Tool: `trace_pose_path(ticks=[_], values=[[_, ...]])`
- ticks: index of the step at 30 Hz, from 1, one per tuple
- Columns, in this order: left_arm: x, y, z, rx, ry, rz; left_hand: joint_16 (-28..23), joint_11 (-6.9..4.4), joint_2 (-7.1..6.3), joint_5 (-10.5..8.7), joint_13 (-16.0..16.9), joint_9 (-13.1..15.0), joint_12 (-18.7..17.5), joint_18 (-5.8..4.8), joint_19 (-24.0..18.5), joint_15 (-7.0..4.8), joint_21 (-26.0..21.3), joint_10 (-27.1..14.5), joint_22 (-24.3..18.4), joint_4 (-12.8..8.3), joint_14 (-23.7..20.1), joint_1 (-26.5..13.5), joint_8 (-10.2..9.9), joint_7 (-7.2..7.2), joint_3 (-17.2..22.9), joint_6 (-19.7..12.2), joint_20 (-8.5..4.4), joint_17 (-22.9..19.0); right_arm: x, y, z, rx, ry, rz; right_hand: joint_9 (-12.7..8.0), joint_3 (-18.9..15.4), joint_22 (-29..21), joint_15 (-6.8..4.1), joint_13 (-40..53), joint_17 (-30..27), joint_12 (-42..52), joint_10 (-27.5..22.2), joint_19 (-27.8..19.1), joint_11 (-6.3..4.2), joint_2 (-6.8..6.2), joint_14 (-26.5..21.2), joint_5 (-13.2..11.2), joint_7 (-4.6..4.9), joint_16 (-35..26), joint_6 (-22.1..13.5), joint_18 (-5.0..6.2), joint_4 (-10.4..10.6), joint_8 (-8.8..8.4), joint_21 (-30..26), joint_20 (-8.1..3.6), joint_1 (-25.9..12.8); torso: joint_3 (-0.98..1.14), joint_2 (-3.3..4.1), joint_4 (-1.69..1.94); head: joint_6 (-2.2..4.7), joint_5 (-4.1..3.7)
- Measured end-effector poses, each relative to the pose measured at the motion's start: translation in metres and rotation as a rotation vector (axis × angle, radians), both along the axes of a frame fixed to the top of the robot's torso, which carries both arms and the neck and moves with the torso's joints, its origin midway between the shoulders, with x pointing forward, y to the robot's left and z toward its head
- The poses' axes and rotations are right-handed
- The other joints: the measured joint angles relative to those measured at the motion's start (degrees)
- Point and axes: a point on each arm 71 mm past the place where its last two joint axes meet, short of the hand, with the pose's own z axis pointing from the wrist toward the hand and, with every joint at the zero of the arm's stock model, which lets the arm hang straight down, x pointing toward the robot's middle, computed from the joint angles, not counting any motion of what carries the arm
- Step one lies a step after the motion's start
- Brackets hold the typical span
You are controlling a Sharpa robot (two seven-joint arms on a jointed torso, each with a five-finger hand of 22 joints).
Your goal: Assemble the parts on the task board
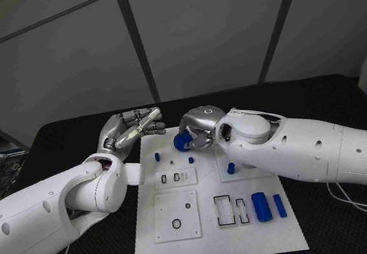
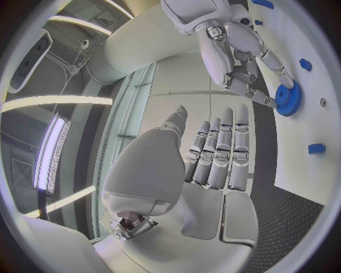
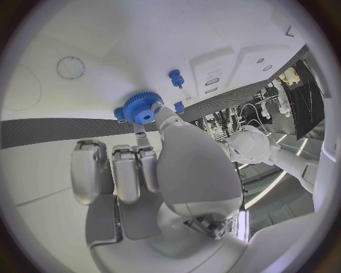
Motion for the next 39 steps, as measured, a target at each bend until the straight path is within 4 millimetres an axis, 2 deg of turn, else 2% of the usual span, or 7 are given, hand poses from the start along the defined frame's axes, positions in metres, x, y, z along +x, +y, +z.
trace_pose_path(ticks=[8,13,18,21,26,33,39], values=[[0.000,0.000,0.000,0.000,0.000,0.000,0.0,0.00,0.00,0.00,0.0,0.0,0.0,0.00,0.0,0.00,0.0,0.0,0.0,0.0,0.0,0.0,-0.1,0.00,0.0,0.0,0.00,0.0,0.001,0.001,0.000,-0.011,-0.006,-0.006,-0.4,0.7,0.0,0.11,0.0,0.0,-1.2,0.0,0.0,0.01,-0.86,0.1,0.0,-0.71,0.0,0.2,0.00,-0.5,-2.04,0.0,0.44,-0.9,0.03,-0.03,-0.01,-0.03,0.35],[0.000,0.000,0.000,0.000,0.000,0.001,0.0,0.00,0.00,0.00,0.0,0.0,-0.2,0.00,0.0,0.00,0.0,0.0,0.0,-0.2,0.0,0.0,-0.2,0.00,-0.2,0.0,0.01,0.0,0.001,0.001,-0.002,-0.019,-0.002,-0.006,-0.5,0.9,0.0,0.41,0.0,0.0,-1.7,0.0,0.0,0.42,-1.78,0.0,-1.0,-0.33,0.0,-1.6,0.00,-0.4,-3.39,0.0,0.85,-2.4,0.03,-0.03,-0.02,-0.13,0.57],[0.000,0.001,0.000,0.001,0.001,0.001,0.0,0.00,0.00,0.00,0.0,0.0,-0.2,0.00,-0.4,0.00,0.0,0.0,0.0,-0.2,0.0,0.0,-0.2,0.00,-0.2,0.0,-0.01,0.0,0.002,0.000,-0.004,-0.029,0.010,-0.010,-0.5,-2.8,0.0,0.81,0.0,0.0,-2.0,-0.2,0.1,0.62,-1.91,0.0,-5.3,-0.24,0.0,-2.3,0.00,4.0,-4.53,0.0,0.95,-10.3,0.03,-0.03,-0.03,-0.19,0.49],[0.000,0.001,0.000,0.001,0.001,0.001,0.0,0.00,0.00,0.00,0.0,0.0,-0.2,-0.01,-0.4,0.00,0.0,0.0,0.0,-0.2,0.0,0.0,-0.2,0.00,-0.2,0.0,-0.01,0.0,0.002,-0.001,-0.005,-0.033,0.022,-0.011,-0.3,-5.2,0.0,0.82,0.0,0.0,-2.0,-0.2,0.2,0.62,-1.14,0.0,-4.6,-0.24,0.0,-2.3,0.00,6.9,-4.54,0.0,1.04,-14.7,0.03,-0.03,-0.03,-0.20,0.42],[0.000,0.001,0.000,0.001,0.002,0.001,-0.3,0.20,0.00,0.00,0.0,0.0,-0.2,0.00,-0.4,0.20,0.0,-0.2,0.0,-0.2,-0.2,0.0,-0.2,0.00,-0.2,0.0,-0.01,0.1,0.003,-0.002,-0.005,-0.036,0.040,-0.014,-0.2,-8.1,0.0,0.82,0.0,0.0,-2.0,-0.2,0.2,0.62,0.54,0.0,0.4,-0.39,0.0,-2.2,0.00,9.9,-4.69,0.0,1.04,-18.1,0.03,-0.01,-0.03,-0.28,0.24],[0.000,0.001,0.000,0.002,0.003,0.002,-0.2,0.20,0.00,0.00,0.0,0.0,-0.2,0.00,-0.4,0.20,0.0,-0.2,0.0,-0.2,-0.2,0.0,-0.2,0.00,-0.2,0.0,-0.01,0.1,0.005,-0.005,-0.005,-0.037,0.056,-0.025,0.0,-9.3,0.0,0.82,0.0,0.0,-2.0,-0.2,0.2,0.62,1.01,0.0,2.3,-0.47,0.0,-1.7,0.00,9.7,-4.88,0.0,1.04,-18.3,0.02,-0.01,-0.03,-0.23,0.18],[0.000,0.002,0.000,0.002,0.004,0.003,-0.2,0.21,0.00,0.00,0.0,0.0,-0.2,0.00,-0.4,0.20,0.0,-0.2,0.0,-0.2,-0.2,0.0,-0.2,0.00,-0.1,0.0,-0.01,0.1,0.006,-0.013,-0.007,-0.034,0.062,-0.042,0.1,-9.7,0.0,0.82,0.0,0.0,-1.5,-0.2,0.5,0.62,3.13,0.0,3.2,-0.50,0.0,-1.3,0.01,8.7,-4.82,0.1,1.35,-16.1,0.03,-0.01,-0.03,-0.29,0.23]])
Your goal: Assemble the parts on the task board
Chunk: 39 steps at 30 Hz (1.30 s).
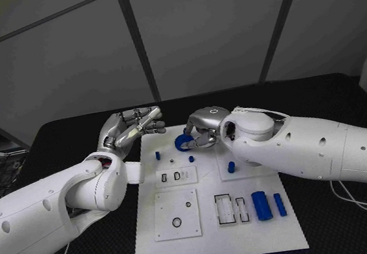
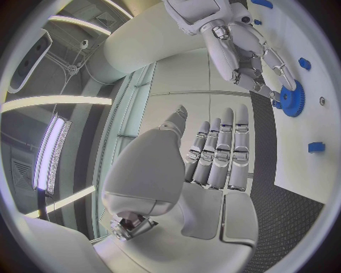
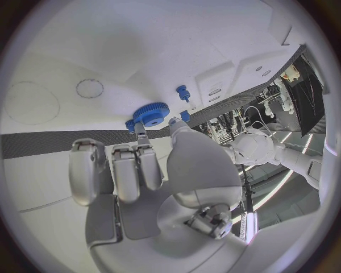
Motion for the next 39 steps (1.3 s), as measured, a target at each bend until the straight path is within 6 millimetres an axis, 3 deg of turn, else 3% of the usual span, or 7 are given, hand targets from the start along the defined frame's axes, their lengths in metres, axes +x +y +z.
trace_pose_path(ticks=[5,9,15,23,28,31,39], values=[[0.000,0.001,0.000,0.001,0.000,0.002,0.0,0.00,0.00,0.00,0.0,0.0,0.0,0.00,0.0,0.00,0.0,0.0,0.0,-0.1,0.0,0.0,0.0,0.00,0.1,0.0,0.00,0.0,-0.003,-0.013,0.004,0.049,-0.036,-0.008,0.0,1.0,0.0,0.00,0.0,0.0,0.3,0.0,0.0,0.00,0.24,0.0,-0.4,0.20,0.0,0.2,0.00,-2.6,0.00,0.3,0.00,4.2,0.04,-0.03,-0.04,0.02,0.08],[0.000,0.003,0.000,0.003,0.001,0.005,0.0,0.00,0.00,0.00,0.0,0.0,0.0,0.00,0.0,0.00,0.0,0.0,0.0,-0.1,0.0,0.0,0.0,0.00,0.1,0.0,0.00,0.0,-0.009,-0.035,0.011,0.127,-0.080,-0.010,0.0,1.2,0.0,0.00,0.0,0.0,0.3,0.2,0.0,0.20,-0.44,0.0,-0.4,0.20,0.0,0.2,0.00,-3.7,0.00,0.3,0.00,5.7,0.08,-0.12,-0.10,0.14,0.12],[0.000,0.005,0.000,0.005,0.001,0.011,0.0,0.00,0.00,0.00,0.0,0.0,0.0,0.00,0.0,0.00,0.0,0.0,0.0,-0.1,0.0,0.0,0.0,0.00,0.1,0.0,0.00,0.1,-0.021,-0.079,0.022,0.259,-0.094,-0.002,-0.1,1.0,0.0,0.00,0.0,0.0,0.0,0.2,0.0,0.21,-0.87,0.0,-0.7,0.20,0.0,0.2,0.00,-4.2,0.00,0.3,0.00,6.2,0.14,-0.21,-0.25,0.41,0.20],[0.001,0.006,-0.001,0.006,0.002,0.013,0.0,0.00,0.00,0.00,0.0,0.0,0.0,0.00,-0.2,0.00,0.0,0.0,0.0,-0.1,0.0,0.0,0.0,0.00,0.1,0.0,0.21,0.1,-0.022,-0.157,0.021,0.412,0.037,-0.116,0.2,1.0,0.0,0.00,0.0,0.0,-3.2,0.2,-2.0,0.21,-2.36,0.0,-5.5,-0.11,0.0,2.0,0.00,-7.1,0.29,-1.6,-0.12,9.9,0.35,-0.71,-0.89,0.34,0.07],[0.002,0.004,-0.001,0.005,0.003,0.009,0.0,0.00,0.00,0.00,0.0,0.0,0.0,0.00,-0.2,0.00,0.0,0.0,0.0,-0.1,0.0,0.0,0.0,0.00,0.1,0.0,0.21,0.1,-0.016,-0.194,0.017,0.515,0.145,-0.201,0.1,0.7,0.0,0.00,0.0,0.0,-3.8,0.2,-2.2,0.21,-2.56,0.0,-4.0,0.15,0.0,1.7,0.00,-8.6,0.29,-1.9,0.08,11.9,0.53,-0.98,-1.24,0.31,-0.29],[0.002,0.003,-0.001,0.003,0.003,0.006,0.0,0.00,0.00,0.00,0.0,0.0,0.0,0.00,-0.2,0.00,0.0,0.0,0.1,-0.1,0.0,0.0,0.0,0.00,0.1,0.0,0.21,0.1,-0.014,-0.203,0.015,0.533,0.162,-0.218,-0.1,0.5,0.0,0.00,0.0,0.0,-3.8,0.2,-2.2,0.20,-2.90,0.0,-4.0,0.12,0.0,1.1,0.00,-9.5,0.09,-1.9,0.08,13.0,0.63,-1.09,-1.32,0.43,-0.53],[0.003,0.001,-0.002,0.002,0.004,0.004,0.0,0.00,0.00,0.00,0.0,0.0,0.0,0.00,-0.2,0.00,0.0,0.0,0.1,-0.1,0.0,0.0,0.0,0.00,0.1,0.0,0.21,0.1,-0.006,-0.207,0.013,0.463,0.113,-0.206,-0.2,0.0,0.0,0.00,0.0,0.0,-4.1,-0.2,-2.4,0.20,-3.75,0.0,-4.0,-0.02,0.0,0.0,-0.01,-10.5,-0.01,-2.1,-0.13,14.2,0.63,-1.09,-1.30,0.74,-1.03]])
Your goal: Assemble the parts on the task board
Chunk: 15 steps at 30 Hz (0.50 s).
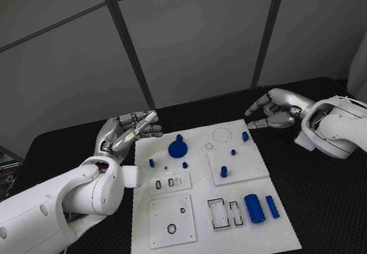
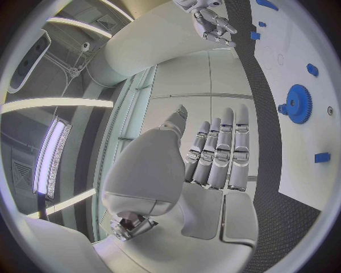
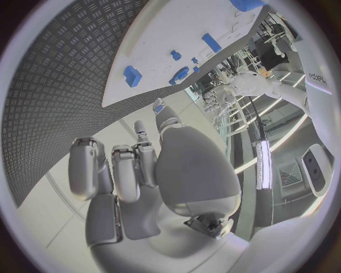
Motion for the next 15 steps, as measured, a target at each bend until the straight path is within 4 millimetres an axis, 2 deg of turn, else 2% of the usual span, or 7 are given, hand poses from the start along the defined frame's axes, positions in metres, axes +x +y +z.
trace_pose_path(ticks=[7,15], values=[[0.001,0.000,-0.001,0.000,0.002,0.000,0.0,0.00,0.00,0.00,0.0,0.0,0.0,0.00,0.0,0.00,0.0,0.0,0.0,0.0,0.0,0.0,0.0,0.00,0.0,0.0,0.00,0.0,0.003,0.004,-0.005,-0.092,-0.041,0.025,-0.1,-0.2,0.0,0.00,0.0,0.0,0.0,0.0,0.0,-0.01,0.27,0.0,-1.0,-0.12,0.0,-1.0,0.00,-0.8,0.00,0.0,0.00,1.1,-0.12,0.09,0.05,0.04,0.16],[0.001,0.000,-0.001,0.001,0.004,0.000,0.0,0.00,0.00,0.00,0.0,0.0,0.0,0.00,-0.2,0.00,0.0,0.0,0.0,-0.2,0.0,0.0,0.0,0.00,0.2,0.0,-0.21,0.1,0.001,0.010,-0.014,-0.153,-0.046,0.058,-0.1,-0.1,0.0,0.00,0.0,0.0,0.0,-0.2,0.0,-0.20,0.68,0.0,-1.0,-0.12,0.0,-1.0,0.00,-1.3,0.00,0.0,0.00,1.9,-0.21,0.13,0.09,-0.19,0.16]])
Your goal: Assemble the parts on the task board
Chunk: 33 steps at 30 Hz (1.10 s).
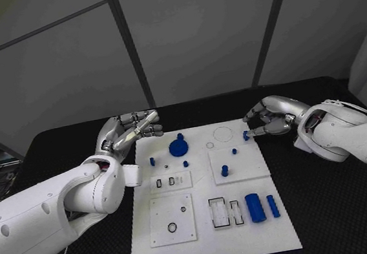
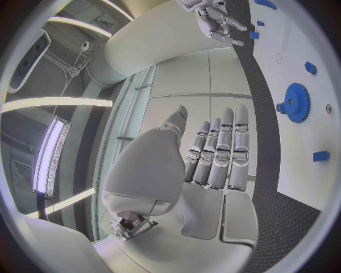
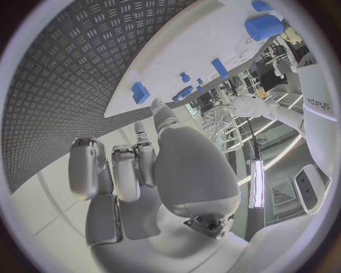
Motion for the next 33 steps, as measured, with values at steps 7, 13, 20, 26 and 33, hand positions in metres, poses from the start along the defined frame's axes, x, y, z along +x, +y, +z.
trace_pose_path(ticks=[7,13,20,26,33], values=[[0.000,0.000,0.000,0.000,0.001,0.000,0.0,0.00,0.00,0.00,0.0,0.0,0.0,0.00,0.0,0.00,0.0,0.0,0.1,0.0,0.0,0.0,-0.2,0.00,0.0,0.0,0.00,0.1,0.000,0.002,-0.003,-0.030,0.006,0.014,0.2,0.1,0.0,0.00,0.0,0.0,0.0,0.0,0.0,0.00,0.00,0.0,0.5,-0.21,0.0,0.2,0.00,-0.1,0.00,0.0,0.00,0.0,-0.03,0.00,0.00,-0.13,-0.10],[0.001,0.000,0.000,0.000,0.001,0.000,0.0,0.00,0.00,0.00,0.0,0.0,0.0,0.00,0.0,0.00,0.0,0.0,0.1,0.0,0.0,0.0,-0.2,0.00,0.0,0.0,0.00,0.0,0.001,0.003,-0.007,-0.048,0.017,0.019,0.3,0.1,0.0,0.00,0.0,0.0,0.0,0.0,0.0,0.00,0.23,0.0,0.6,-0.09,0.0,0.7,0.00,-0.1,0.25,0.0,0.00,0.2,-0.03,0.00,-0.03,-0.18,-0.25],[0.001,0.000,0.000,0.001,0.002,0.001,0.0,0.00,0.00,0.00,0.0,0.0,0.0,0.00,0.0,0.00,0.0,0.0,0.1,0.0,0.0,0.0,-0.2,0.00,0.0,0.0,0.00,0.0,0.003,0.004,-0.011,-0.072,0.024,0.021,0.3,0.1,0.0,0.00,0.0,0.0,0.0,0.1,0.0,-0.05,0.23,0.0,0.6,-0.05,0.0,1.2,0.00,-0.1,0.51,0.0,0.00,0.2,-0.03,0.00,-0.02,-0.35,-0.38],[0.001,0.000,-0.001,0.001,0.002,0.001,0.0,0.00,0.00,0.00,0.0,0.0,0.0,0.00,0.0,0.00,0.0,0.0,0.1,0.0,0.0,0.0,-0.2,0.00,0.0,0.0,0.00,0.0,0.005,0.005,-0.013,-0.092,0.026,0.019,0.5,0.1,0.0,0.00,0.0,0.0,0.5,0.2,0.0,-0.22,0.49,0.0,0.6,0.05,0.0,1.9,0.01,-0.1,0.73,0.0,0.00,0.5,-0.03,-0.01,-0.01,-0.60,-0.48],[0.001,0.000,-0.001,0.001,0.003,0.001,0.0,0.00,0.00,0.00,0.0,0.0,0.0,0.01,0.0,0.00,0.0,0.0,0.1,0.0,0.0,0.0,-0.2,0.00,0.0,0.0,0.00,0.0,0.006,0.009,-0.015,-0.109,0.025,0.025,0.7,0.6,0.0,0.00,0.0,0.0,1.4,0.2,0.2,-0.21,1.44,0.0,-0.4,-0.22,0.0,3.9,0.00,0.0,1.33,0.1,-0.21,0.4,-0.02,-0.01,-0.01,-0.94,-0.55]])
